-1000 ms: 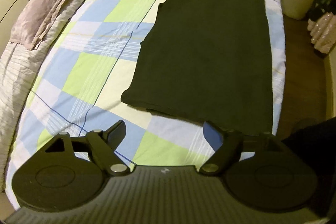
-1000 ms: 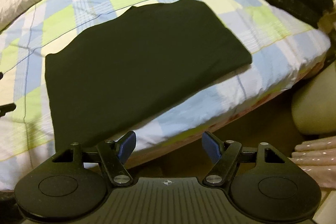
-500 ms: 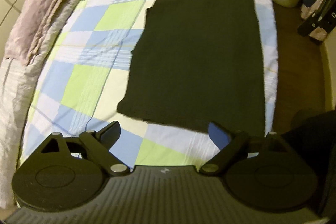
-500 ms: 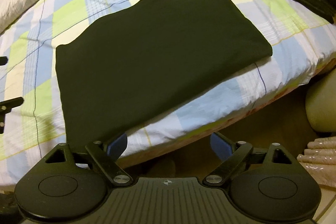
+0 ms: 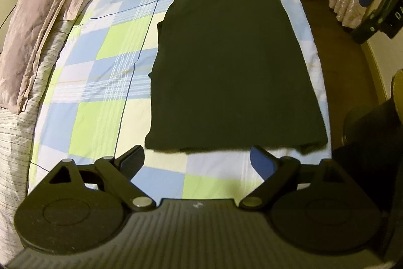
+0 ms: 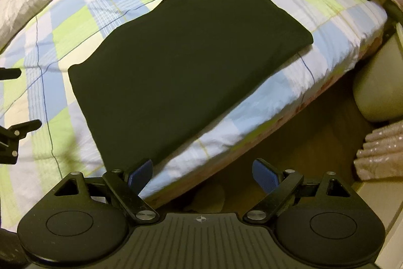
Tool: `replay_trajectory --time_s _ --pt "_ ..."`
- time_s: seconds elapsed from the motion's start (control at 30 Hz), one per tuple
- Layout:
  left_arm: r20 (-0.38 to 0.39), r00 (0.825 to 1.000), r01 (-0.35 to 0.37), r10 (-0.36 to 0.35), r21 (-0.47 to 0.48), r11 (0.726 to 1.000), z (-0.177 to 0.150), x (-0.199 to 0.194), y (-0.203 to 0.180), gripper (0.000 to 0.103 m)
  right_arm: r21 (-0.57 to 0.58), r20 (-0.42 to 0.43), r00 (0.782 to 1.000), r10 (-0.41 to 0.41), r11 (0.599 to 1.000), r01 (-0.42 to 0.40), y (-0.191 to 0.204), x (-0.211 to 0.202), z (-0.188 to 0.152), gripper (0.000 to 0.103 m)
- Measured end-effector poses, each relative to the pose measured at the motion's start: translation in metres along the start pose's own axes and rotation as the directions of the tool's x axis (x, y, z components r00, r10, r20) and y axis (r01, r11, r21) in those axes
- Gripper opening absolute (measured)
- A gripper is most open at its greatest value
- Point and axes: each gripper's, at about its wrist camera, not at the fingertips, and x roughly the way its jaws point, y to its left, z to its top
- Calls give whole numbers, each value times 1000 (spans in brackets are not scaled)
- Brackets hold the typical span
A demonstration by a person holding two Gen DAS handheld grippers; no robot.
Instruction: Fold clothes
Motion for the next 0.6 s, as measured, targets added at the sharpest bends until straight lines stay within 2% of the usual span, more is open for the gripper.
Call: replay_trajectory --time_s 0.33,0.43,0.6 --pt "8 1000 3 -3 41 999 -39 -3 15 89 -4 32 999 -16 1000 16 40 -4 -8 89" --pt "26 1000 -10 7 124 992 -45 5 14 89 -24 66 998 -22 999 23 46 -5 -10 89" --pt "65 998 -40 23 281 959 -54 21 12 89 -173 160 986 -39 983 67 62 -9 -24 89"
